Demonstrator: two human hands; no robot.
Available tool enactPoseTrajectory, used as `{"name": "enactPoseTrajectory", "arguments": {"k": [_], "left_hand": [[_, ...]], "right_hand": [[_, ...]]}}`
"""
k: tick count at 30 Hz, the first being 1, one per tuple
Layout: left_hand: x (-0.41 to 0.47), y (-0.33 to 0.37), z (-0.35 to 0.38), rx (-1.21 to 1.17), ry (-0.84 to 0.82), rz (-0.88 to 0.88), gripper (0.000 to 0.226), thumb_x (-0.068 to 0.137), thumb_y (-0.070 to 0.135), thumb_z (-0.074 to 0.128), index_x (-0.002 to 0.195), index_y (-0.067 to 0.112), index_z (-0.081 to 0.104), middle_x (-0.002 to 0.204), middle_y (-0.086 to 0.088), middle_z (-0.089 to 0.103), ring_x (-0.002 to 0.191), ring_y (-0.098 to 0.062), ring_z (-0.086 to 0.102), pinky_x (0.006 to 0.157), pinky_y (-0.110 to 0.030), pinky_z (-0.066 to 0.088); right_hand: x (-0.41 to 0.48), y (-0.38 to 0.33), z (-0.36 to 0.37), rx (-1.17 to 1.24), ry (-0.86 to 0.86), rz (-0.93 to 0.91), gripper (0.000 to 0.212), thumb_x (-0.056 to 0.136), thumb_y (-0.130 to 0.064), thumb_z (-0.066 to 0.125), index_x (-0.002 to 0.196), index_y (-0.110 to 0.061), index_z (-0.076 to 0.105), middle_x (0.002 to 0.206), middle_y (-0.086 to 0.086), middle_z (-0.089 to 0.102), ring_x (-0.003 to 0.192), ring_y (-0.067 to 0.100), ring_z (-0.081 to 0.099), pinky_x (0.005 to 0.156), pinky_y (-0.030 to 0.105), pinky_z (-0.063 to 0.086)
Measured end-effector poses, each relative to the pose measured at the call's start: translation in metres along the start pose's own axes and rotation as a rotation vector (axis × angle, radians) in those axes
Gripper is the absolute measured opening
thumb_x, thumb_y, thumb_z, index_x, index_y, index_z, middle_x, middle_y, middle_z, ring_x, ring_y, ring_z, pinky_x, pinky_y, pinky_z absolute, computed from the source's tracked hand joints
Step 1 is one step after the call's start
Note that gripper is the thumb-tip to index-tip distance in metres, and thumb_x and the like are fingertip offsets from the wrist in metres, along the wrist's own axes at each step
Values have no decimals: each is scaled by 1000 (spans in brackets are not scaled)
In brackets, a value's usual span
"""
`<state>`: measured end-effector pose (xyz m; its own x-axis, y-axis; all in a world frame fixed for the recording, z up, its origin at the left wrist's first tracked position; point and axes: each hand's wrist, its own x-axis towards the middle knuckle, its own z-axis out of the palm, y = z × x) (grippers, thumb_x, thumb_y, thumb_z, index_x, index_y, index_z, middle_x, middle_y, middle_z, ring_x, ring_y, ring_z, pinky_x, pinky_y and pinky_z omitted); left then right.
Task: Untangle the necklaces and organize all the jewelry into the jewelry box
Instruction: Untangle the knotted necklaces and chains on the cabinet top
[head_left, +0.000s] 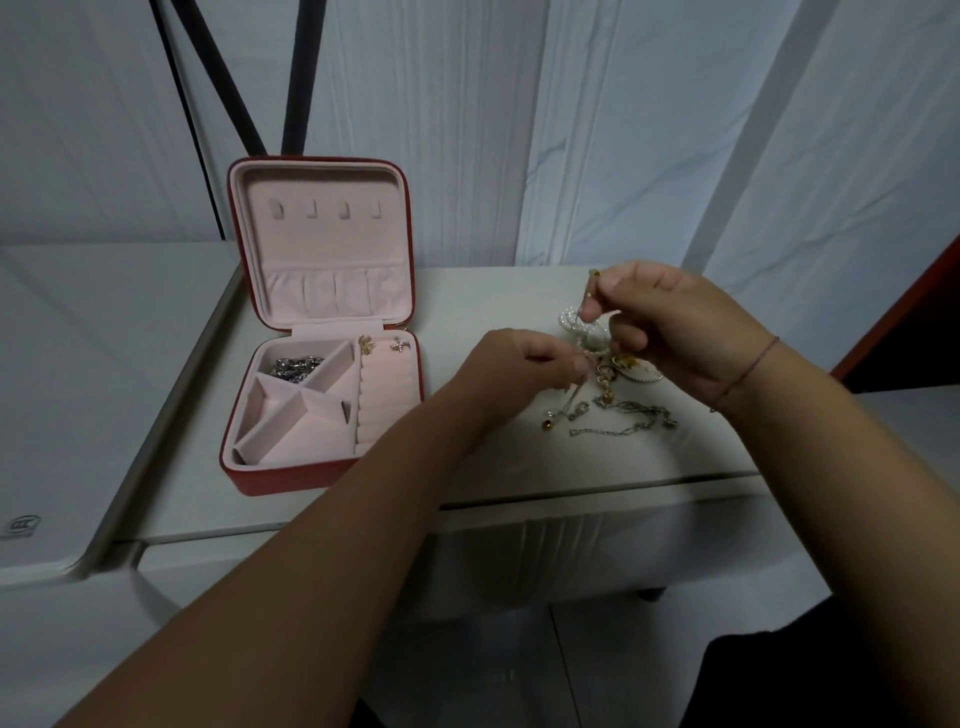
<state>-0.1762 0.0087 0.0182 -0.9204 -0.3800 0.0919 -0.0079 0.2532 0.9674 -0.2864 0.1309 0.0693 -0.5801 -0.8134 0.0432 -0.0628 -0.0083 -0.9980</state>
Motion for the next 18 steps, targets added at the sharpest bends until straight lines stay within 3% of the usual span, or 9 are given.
{"name": "enactPoseTrajectory", "arguments": {"k": [3, 5, 7, 10, 14, 18], "left_hand": [[0, 2, -4, -3, 35, 7, 19, 92, 14, 58, 103, 6, 72, 91, -4, 72, 70, 2, 59, 62, -7, 44], [0, 4, -6, -17, 44, -11, 20, 94, 16, 56, 106, 9, 71, 89, 0, 72, 72, 0, 59, 64, -11, 45], [-1, 5, -7, -27, 46, -14, 20, 94, 16, 56, 107, 11, 71, 85, 4, 72, 71, 2, 59, 64, -11, 46], [-2, 7, -6, -53, 63, -15, 16, 93, 16, 57, 101, 13, 71, 78, 7, 70, 66, 5, 58, 62, -11, 46], [-4, 9, -6, -153, 85, -43, 10, 91, 14, 61, 89, 11, 70, 72, 2, 70, 62, -1, 58, 61, -13, 47], [-4, 8, -8, -185, 92, -63, 14, 92, 16, 59, 92, 8, 70, 77, -3, 70, 66, -7, 59, 65, -20, 47]], "right_hand": [[-1, 5, -2, -227, 67, 34, 9, 91, -12, 59, 83, -11, 63, 69, 3, 61, 50, 8, 46, 54, 17, 42], [-1, 7, -3, -272, 89, 53, 4, 88, -7, 62, 87, -11, 62, 61, 1, 60, 48, 7, 49, 52, 16, 43], [0, 8, -4, -281, 116, 57, 12, 87, -4, 64, 95, -11, 58, 58, -1, 59, 47, 7, 51, 50, 15, 43], [-1, 7, -4, -317, 80, 34, 13, 86, 0, 63, 93, -10, 60, 63, 4, 55, 53, 10, 49, 55, 20, 42], [-4, 7, -2, -435, 4, 24, 7, 85, -5, 65, 86, -10, 70, 82, 21, 60, 74, 22, 50, 72, 36, 43], [-5, 6, 1, -461, -2, 13, 8, 82, -7, 70, 90, -7, 71, 91, 19, 70, 79, 16, 61, 82, 31, 52]]}}
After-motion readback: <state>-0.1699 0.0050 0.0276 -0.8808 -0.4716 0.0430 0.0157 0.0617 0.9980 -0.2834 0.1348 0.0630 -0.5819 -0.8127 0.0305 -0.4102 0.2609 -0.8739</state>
